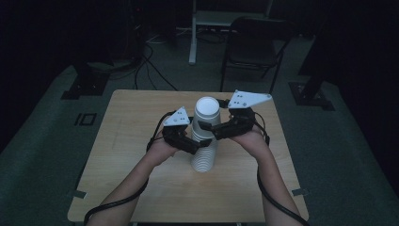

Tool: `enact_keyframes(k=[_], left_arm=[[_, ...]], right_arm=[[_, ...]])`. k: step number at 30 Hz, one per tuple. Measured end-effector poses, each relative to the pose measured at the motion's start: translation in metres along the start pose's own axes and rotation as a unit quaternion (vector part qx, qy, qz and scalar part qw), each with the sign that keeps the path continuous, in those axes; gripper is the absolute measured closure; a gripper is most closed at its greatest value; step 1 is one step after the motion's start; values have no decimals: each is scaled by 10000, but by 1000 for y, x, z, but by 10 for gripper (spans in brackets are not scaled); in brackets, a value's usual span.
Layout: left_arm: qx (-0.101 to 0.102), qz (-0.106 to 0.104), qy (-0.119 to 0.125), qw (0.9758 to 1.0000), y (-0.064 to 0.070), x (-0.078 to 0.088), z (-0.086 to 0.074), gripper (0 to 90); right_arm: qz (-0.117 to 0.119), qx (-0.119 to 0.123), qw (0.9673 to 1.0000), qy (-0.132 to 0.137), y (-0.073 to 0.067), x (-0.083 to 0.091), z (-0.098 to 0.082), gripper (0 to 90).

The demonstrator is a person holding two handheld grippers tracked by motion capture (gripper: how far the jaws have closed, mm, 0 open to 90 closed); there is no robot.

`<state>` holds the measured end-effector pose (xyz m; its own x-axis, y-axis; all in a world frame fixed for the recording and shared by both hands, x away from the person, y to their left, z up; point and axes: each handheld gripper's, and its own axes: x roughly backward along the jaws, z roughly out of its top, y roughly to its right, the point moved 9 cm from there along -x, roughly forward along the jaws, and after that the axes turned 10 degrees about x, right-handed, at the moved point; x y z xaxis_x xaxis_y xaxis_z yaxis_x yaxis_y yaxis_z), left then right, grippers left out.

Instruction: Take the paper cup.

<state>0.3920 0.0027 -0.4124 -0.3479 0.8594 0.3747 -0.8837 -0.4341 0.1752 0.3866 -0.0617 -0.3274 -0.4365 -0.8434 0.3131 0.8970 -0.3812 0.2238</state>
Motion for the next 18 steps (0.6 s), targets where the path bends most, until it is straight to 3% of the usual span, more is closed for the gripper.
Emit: enact_keyframes(k=[18], left_arm=[[42,-10,-13,10000,-1,0,0,63]], right_arm=[[-106,12,9997,-200,2,-5,2,213]])
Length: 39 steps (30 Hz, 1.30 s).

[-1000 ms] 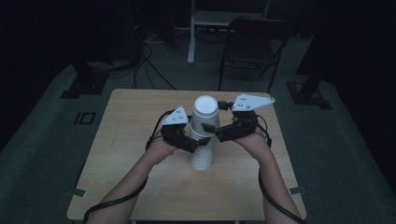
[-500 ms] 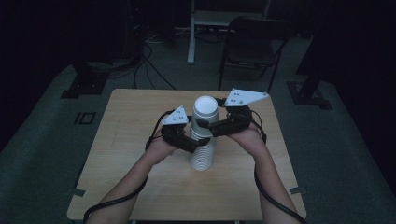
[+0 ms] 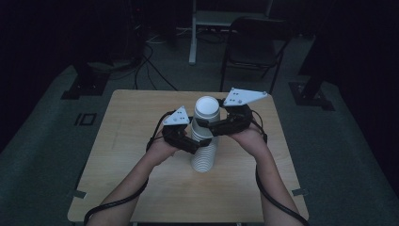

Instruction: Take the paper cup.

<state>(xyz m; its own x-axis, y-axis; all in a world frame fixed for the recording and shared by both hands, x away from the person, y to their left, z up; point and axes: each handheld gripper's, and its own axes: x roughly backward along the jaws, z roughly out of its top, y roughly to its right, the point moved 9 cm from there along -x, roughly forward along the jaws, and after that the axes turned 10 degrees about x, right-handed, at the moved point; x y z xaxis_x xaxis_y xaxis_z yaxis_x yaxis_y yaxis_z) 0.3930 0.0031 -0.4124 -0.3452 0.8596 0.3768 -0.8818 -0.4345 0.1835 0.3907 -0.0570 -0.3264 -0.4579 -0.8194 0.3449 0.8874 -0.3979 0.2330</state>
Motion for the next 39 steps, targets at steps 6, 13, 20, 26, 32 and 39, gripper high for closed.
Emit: enact_keyframes(k=[6,13,20,26,32,39], left_arm=[[2,6,14,10000,0,0,0,63],[-27,4,-16,10000,1,0,0,63],[-16,6,2,10000,1,0,0,63],[-12,9,18,10000,1,0,0,63],[-33,7,-38,10000,1,0,0,63],[-3,4,-8,10000,2,0,0,63]], right_arm=[[-156,-78,9995,269,3,5,9,216],[-138,32,9994,319,4,14,25,219],[-74,7,9990,435,5,20,36,218],[-143,83,9986,506,7,27,49,219],[-206,127,9978,621,9,35,62,219],[-311,127,9964,781,14,55,72,218]])
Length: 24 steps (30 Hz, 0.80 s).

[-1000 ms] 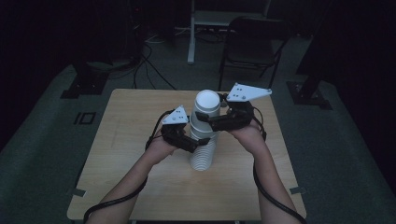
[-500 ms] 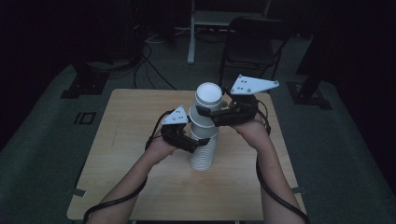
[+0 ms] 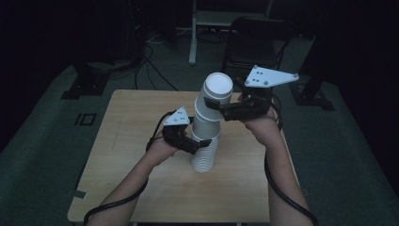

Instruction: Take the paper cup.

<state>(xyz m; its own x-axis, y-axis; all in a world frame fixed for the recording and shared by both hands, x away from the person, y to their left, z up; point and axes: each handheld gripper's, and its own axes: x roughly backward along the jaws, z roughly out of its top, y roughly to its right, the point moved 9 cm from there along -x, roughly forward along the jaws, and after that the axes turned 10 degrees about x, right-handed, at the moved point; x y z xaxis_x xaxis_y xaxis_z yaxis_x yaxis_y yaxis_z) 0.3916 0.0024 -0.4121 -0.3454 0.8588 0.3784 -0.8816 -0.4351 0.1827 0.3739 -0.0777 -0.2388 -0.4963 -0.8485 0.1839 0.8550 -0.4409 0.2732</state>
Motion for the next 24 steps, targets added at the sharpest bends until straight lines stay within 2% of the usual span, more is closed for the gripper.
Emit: enact_keyframes(k=[4,9,16,20,24], left_arm=[[6,13,-23,10000,0,0,0,62],[-3,20,-71,10000,0,0,0,62],[29,60,-99,9999,-1,0,1,55],[87,57,-79,9999,-1,0,1,47],[216,-57,27,9997,-1,4,4,46]], right_arm=[[-47,-67,10000,42,4,11,1,219],[-229,-86,9997,-24,8,24,-4,218],[-395,-125,9991,-110,12,40,-20,218],[-389,-191,9989,-152,12,47,-30,219],[-454,-216,9985,-210,12,52,-40,218]])
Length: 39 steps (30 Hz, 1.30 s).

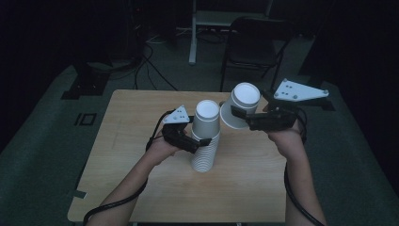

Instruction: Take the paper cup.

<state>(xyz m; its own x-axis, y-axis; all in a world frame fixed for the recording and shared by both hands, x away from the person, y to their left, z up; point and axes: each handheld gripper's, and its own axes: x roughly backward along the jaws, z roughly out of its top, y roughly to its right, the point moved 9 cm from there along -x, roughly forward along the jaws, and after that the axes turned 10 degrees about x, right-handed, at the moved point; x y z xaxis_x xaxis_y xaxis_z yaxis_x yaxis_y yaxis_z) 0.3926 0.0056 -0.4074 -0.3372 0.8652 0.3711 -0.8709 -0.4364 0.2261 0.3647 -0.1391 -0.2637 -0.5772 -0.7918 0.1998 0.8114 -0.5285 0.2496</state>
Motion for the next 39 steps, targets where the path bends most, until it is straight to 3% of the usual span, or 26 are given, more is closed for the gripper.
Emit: enact_keyframes(k=[10,13,18,25,29,35,39], left_arm=[[-71,306,219,9993,0,23,-3,46],[-26,301,321,9990,1,30,-6,47],[-38,337,247,9991,5,36,-20,47],[115,187,247,9995,17,38,-44,47],[200,70,74,9997,26,33,-61,47],[174,-90,-94,9998,40,24,-77,47],[303,-261,-100,9991,49,22,-86,47]], right_arm=[[-30,-12,9995,-301,-8,4,-34,218],[27,-79,9995,-321,-11,3,-43,218],[83,-135,9991,-400,-19,4,-60,218],[101,-186,9986,-482,-30,3,-84,218],[147,-261,9986,-443,-37,4,-95,218],[206,-283,9982,-483,-49,5,-105,218],[280,-340,9982,-415,-55,10,-108,218]])
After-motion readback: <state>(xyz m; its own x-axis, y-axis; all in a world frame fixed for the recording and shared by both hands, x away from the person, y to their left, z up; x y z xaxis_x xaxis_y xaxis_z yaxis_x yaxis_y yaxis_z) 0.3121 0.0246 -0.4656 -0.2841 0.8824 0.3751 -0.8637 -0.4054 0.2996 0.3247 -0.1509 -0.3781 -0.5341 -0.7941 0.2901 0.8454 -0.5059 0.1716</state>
